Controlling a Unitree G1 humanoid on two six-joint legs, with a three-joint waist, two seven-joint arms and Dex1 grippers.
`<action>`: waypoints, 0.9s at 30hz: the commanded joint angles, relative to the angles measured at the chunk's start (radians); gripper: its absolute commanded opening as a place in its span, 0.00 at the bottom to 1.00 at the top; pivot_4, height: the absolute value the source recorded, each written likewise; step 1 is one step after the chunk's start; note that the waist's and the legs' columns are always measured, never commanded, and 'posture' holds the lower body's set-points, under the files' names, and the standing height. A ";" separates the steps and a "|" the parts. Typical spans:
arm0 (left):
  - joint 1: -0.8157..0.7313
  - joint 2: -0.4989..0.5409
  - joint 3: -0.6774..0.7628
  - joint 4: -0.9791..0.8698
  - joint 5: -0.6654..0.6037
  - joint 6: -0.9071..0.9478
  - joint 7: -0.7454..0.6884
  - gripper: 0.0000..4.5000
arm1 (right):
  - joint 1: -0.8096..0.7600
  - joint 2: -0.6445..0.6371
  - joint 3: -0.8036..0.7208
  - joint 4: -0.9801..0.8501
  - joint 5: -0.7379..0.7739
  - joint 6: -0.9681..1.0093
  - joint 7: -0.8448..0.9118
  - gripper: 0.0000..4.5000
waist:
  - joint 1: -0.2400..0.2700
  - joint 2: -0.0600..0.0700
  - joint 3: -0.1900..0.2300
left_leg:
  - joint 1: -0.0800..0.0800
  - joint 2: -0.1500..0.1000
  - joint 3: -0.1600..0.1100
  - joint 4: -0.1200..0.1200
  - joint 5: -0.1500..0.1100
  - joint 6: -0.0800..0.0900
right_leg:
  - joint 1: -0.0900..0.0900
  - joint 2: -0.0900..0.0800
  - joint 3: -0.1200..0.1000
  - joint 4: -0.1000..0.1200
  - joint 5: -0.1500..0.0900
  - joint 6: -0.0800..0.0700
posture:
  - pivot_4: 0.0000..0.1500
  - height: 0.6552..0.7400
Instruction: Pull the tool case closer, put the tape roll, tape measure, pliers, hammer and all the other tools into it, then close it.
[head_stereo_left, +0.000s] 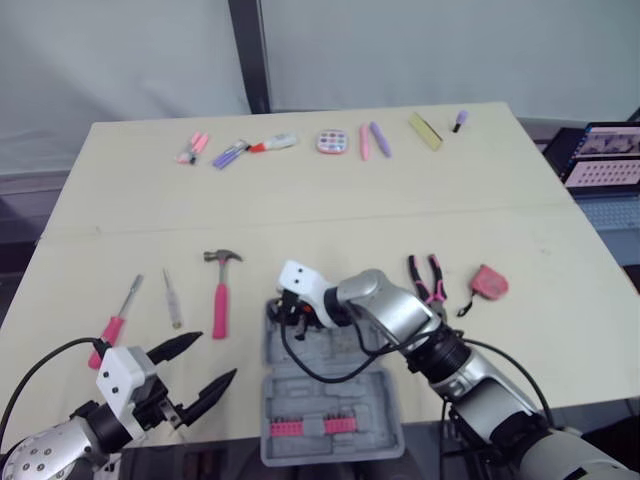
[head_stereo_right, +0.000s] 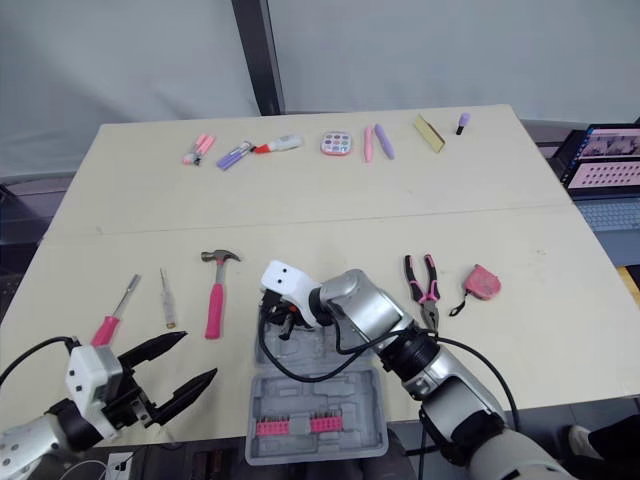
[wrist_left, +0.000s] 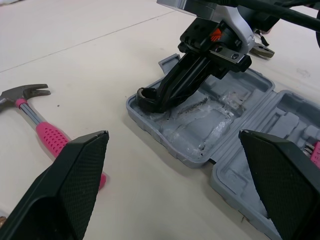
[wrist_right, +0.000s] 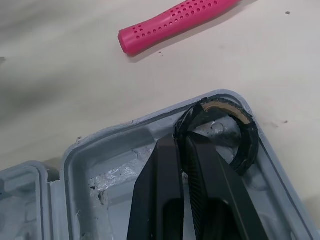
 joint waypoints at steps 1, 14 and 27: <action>0.016 -0.004 0.021 -0.015 -0.012 -0.017 -0.007 1.00 | 0.002 0.010 0.004 -0.038 0.006 -0.005 0.016 0.02 | 0.001 0.000 0.000 | 0.000 0.000 0.000 0.000 0.000 0.000 | 0.000 0.000 0.000 0.000 0.000 0.000 | 1.00 1.00; 0.016 -0.003 0.022 -0.014 -0.012 -0.013 -0.007 1.00 | 0.000 0.005 -0.032 -0.101 0.050 0.028 0.029 0.33 | 0.001 0.000 0.000 | 0.000 0.000 0.000 0.000 0.000 0.000 | 0.000 0.000 0.000 0.000 0.000 0.000 | 1.00 1.00; 0.006 0.007 0.032 -0.005 -0.016 -0.011 -0.019 1.00 | 0.051 0.007 -0.101 -0.123 0.062 -0.039 -0.008 0.33 | 0.001 0.000 0.000 | 0.000 0.000 0.000 0.000 0.000 0.000 | 0.000 0.000 0.000 0.000 0.000 0.000 | 1.00 1.00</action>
